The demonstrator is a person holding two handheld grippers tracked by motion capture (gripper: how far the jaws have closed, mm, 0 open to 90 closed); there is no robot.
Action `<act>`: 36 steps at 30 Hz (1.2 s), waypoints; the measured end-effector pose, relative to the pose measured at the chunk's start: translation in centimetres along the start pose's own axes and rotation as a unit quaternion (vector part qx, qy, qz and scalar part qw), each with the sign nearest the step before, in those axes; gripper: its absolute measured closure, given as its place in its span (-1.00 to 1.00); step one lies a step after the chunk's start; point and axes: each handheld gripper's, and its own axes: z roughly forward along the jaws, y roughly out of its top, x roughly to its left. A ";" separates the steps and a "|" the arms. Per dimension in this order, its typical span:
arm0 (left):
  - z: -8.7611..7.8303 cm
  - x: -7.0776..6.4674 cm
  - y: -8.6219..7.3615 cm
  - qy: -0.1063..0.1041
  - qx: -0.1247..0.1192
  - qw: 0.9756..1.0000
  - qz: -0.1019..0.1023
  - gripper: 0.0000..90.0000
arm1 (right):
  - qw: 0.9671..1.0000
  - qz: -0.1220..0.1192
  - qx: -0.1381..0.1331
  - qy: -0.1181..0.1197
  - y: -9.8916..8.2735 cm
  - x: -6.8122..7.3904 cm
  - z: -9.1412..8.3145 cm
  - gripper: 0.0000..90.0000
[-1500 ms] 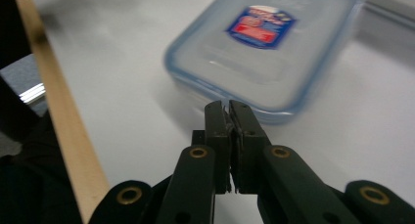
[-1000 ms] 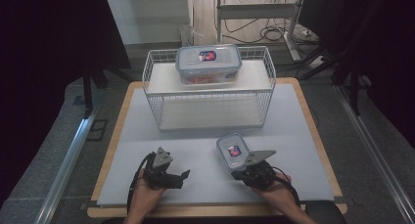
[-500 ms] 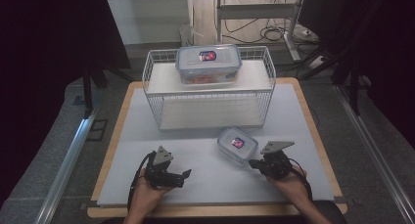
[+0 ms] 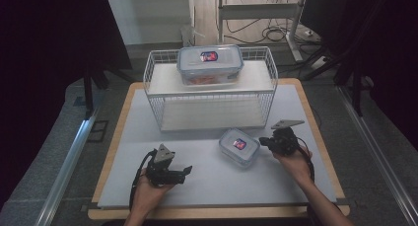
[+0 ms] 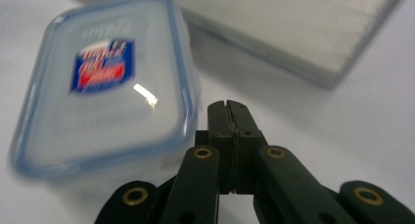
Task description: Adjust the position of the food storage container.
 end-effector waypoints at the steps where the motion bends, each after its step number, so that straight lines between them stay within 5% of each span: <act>1: 0.1 -0.1 0.0 -0.001 0.001 1.000 0.000 -0.61 | 1.000 0.000 -0.001 0.003 0.5 -0.1 0.5 0.98; 11: 0.0 0.0 -0.3 0.002 0.006 1.000 0.002 -0.61 | 1.000 -0.019 0.009 0.005 4.8 1.2 4.5 0.98; 15: 0.0 0.0 -0.3 0.002 0.007 1.000 0.002 -0.61 | 1.000 -0.019 0.012 0.019 5.2 2.0 5.3 0.99; 23: 0.2 -0.3 -0.3 -0.002 0.013 1.000 0.006 -0.58 | 0.996 -0.061 0.028 0.064 5.5 5.3 6.0 0.99; 26: 0.0 -0.3 -0.3 -0.002 0.012 1.000 0.005 -0.52 | 0.995 -0.073 0.019 0.058 5.2 5.7 5.4 0.98; 31: 0.1 0.2 0.2 -0.009 0.005 1.000 -0.006 -0.15 | 0.997 -0.059 0.000 0.040 3.6 4.3 2.7 0.97; 36: 2.1 0.7 1.8 -0.020 0.016 1.000 0.005 0.60 | 0.999 -0.038 0.000 0.022 1.3 3.5 0.2 0.99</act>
